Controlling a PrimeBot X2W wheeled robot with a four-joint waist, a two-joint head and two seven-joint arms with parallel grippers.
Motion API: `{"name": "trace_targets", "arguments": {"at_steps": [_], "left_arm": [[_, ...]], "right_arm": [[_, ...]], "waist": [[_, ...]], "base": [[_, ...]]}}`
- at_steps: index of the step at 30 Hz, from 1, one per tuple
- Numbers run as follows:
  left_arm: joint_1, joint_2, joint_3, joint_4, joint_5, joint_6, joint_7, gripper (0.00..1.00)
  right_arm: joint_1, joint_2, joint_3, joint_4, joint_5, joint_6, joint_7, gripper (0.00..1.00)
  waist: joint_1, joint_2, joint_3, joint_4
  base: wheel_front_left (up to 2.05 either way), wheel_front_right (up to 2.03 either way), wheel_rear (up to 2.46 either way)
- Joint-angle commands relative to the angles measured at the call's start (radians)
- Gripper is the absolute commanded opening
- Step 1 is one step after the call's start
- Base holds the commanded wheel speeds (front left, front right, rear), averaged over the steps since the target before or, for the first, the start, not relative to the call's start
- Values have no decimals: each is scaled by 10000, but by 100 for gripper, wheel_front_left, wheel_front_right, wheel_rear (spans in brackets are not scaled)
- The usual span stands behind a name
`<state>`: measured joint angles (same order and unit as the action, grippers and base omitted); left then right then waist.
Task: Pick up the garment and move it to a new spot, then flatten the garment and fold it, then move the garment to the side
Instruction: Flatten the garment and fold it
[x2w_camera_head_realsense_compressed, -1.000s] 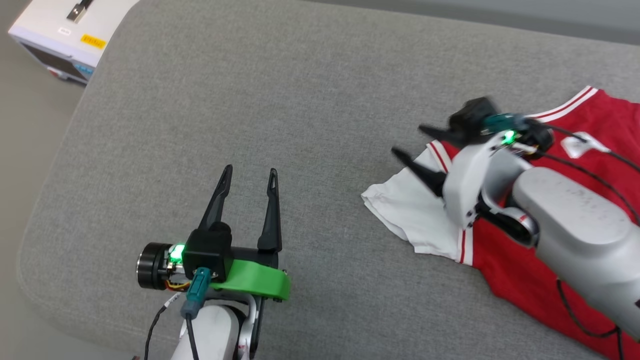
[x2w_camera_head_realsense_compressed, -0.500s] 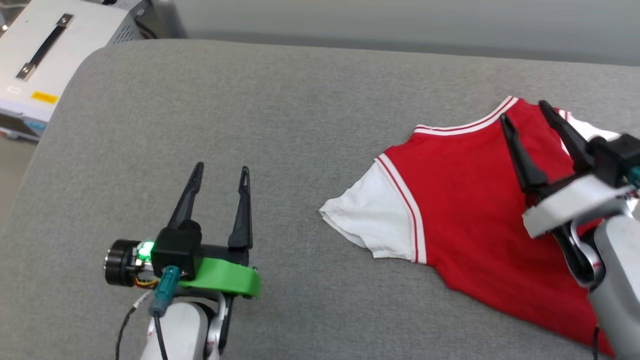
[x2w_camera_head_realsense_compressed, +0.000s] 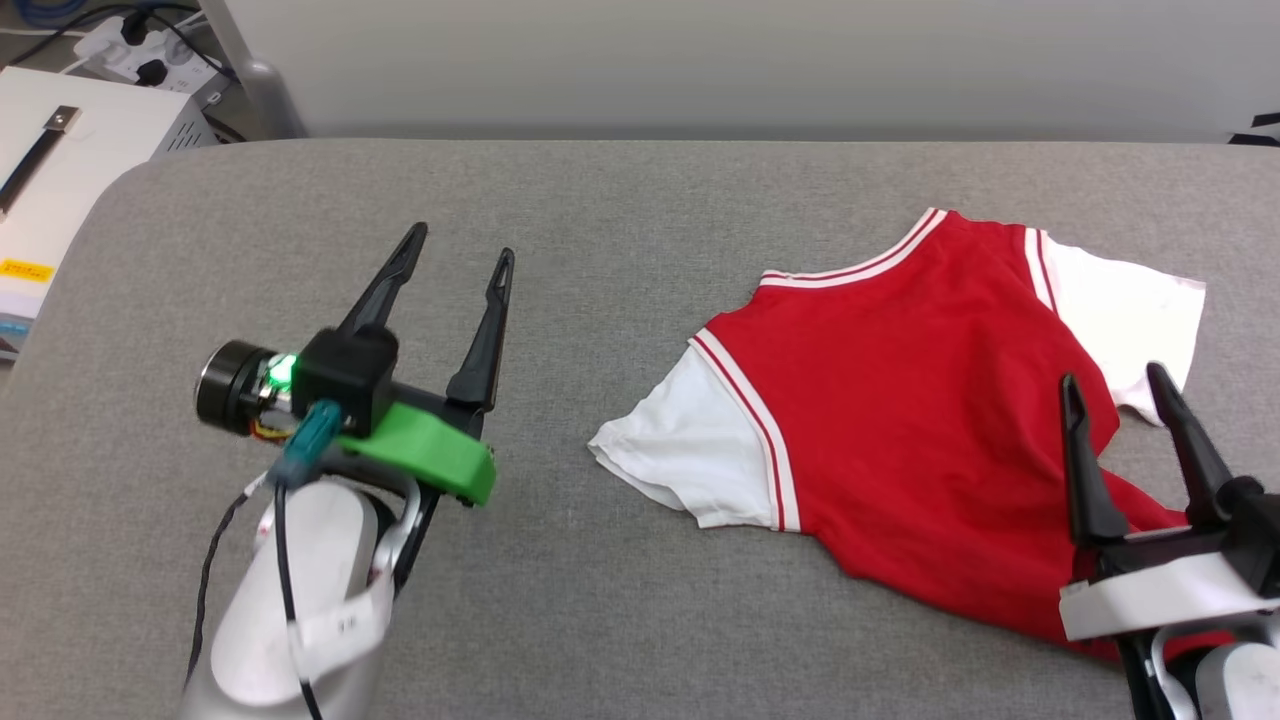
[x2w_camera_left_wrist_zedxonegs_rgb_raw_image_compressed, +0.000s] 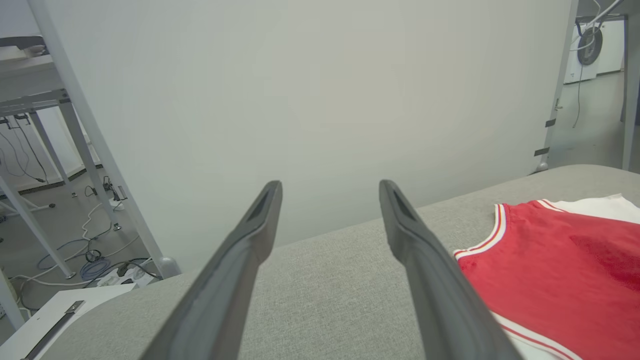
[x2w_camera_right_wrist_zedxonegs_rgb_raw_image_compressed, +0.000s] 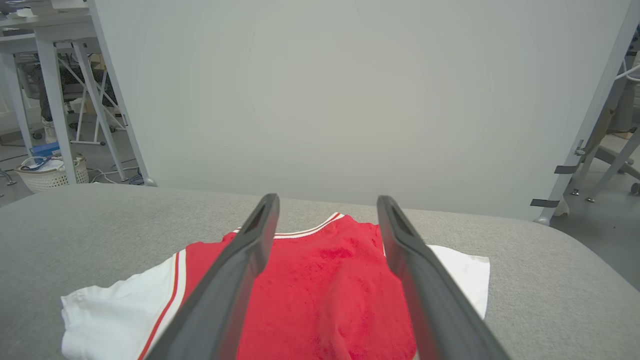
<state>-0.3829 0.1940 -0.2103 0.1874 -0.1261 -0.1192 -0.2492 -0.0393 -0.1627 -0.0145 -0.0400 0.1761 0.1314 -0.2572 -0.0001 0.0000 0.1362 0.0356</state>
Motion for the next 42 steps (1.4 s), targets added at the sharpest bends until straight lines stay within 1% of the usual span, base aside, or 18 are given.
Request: {"name": "trace_targets", "arguments": {"at_steps": [1, 2, 4, 6, 7, 10, 13, 15, 17, 19, 22, 28, 33, 35, 36, 40, 41, 42], "left_arm": [[-493, 207, -226, 297, -289, -67, 281, 100], [-741, 306, -396, 493, -509, -88, 535, 100], [-1283, 590, -1140, 875, -1246, -105, 1434, 100], [-1842, 975, -2026, 1082, -2166, -109, 2464, 100], [-2133, 1157, -2502, 1134, -2823, -110, 3102, 100], [-2907, 1598, -3362, 1136, -4292, -112, 4446, 100], [-3577, 1958, -4342, 1232, -5601, -113, 6215, 100], [-3952, 2135, -4927, 1274, -6290, -113, 7234, 100], [-4310, 2333, -5506, 1315, -6739, -113, 8061, 100], [-4611, 2413, -5913, 1426, -7152, -114, 8550, 100], [-4990, 2476, -6565, 1717, -7588, -114, 9081, 100], [-5493, 2513, -7755, 2368, -8123, -114, 9550, 100], [-5702, 2638, -8792, 3054, -8045, -114, 9464, 100], [-5662, 2633, -9007, 3413, -8226, -114, 9364, 100], [-5640, 2635, -9297, 3674, -8306, -114, 9266, 100], [-5566, 2599, -9933, 3802, -8733, -114, 9293, 100], [-5593, 2614, -10052, 3742, -8848, -115, 9290, 46], [-5630, 2631, -10107, 3690, -8911, -115, 9175, 18]], "right_arm": [[205, 56, -17, -106, -162, -7, -44, 100], [280, 79, -14, -144, -247, -7, -44, 100], [402, 142, 20, -196, -407, -7, -44, 100], [438, 211, 53, -196, -463, -7, -44, 100], [446, 228, 96, -179, -499, -7, -45, 100], [394, 231, 204, -161, -630, -7, -45, 100], [290, 271, 319, -138, -737, -7, -45, 100], [211, 273, 395, -101, -777, -7, -45, 100], [111, 223, 516, -48, -823, -7, -45, 100], [10, 197, 605, -31, -871, -7, -45, 100], [-178, 167, 726, 12, -908, -7, -45, 100], [-624, 82, 973, 123, -943, -7, -45, 100], [-961, 38, 1108, 161, -943, -7, -45, 100], [-1066, 53, 1156, 168, -950, -7, -45, 100], [-1144, 72, 1183, 187, -952, -7, -45, 100], [-1233, 67, 1161, 229, -953, -7, -45, 100], [-1248, 57, 1132, 245, -949, -7, -45, 100], [-1258, 54, 1109, 255, -952, -7, -45, 100]], "waist": [[1, 0, -8, -86], [1, 0, -1, -111], [1, 0, 24, -178], [1, 0, 73, -238], [1, 0, 95, -271], [1, 0, 191, -352], [1, 0, 320, -455], [1, 0, 414, -529], [1, 0, 538, -624], [1, 0, 657, -708], [1, 0, 880, -865], [1, 0, 1335, -1143], [1, 0, 1641, -1314], [1, 0, 1748, -1375], [1, 0, 1833, -1407], [1, 0, 1927, -1390], [1, 0, 1927, -1365], [1, 0, 1919, -1340]], "base": [[0, 0, 0], [0, 0, 0], [0, 0, 0], [0, 0, 0], [0, 0, 0], [0, 0, 0], [0, 0, 0], [0, 0, 0], [0, 0, 0], [0, 0, 0], [0, 0, 0], [0, 0, 0], [0, 0, 0], [0, 0, 0], [0, 0, 0], [0, 0, 0], [0, 0, 0], [0, 0, 0]]}}
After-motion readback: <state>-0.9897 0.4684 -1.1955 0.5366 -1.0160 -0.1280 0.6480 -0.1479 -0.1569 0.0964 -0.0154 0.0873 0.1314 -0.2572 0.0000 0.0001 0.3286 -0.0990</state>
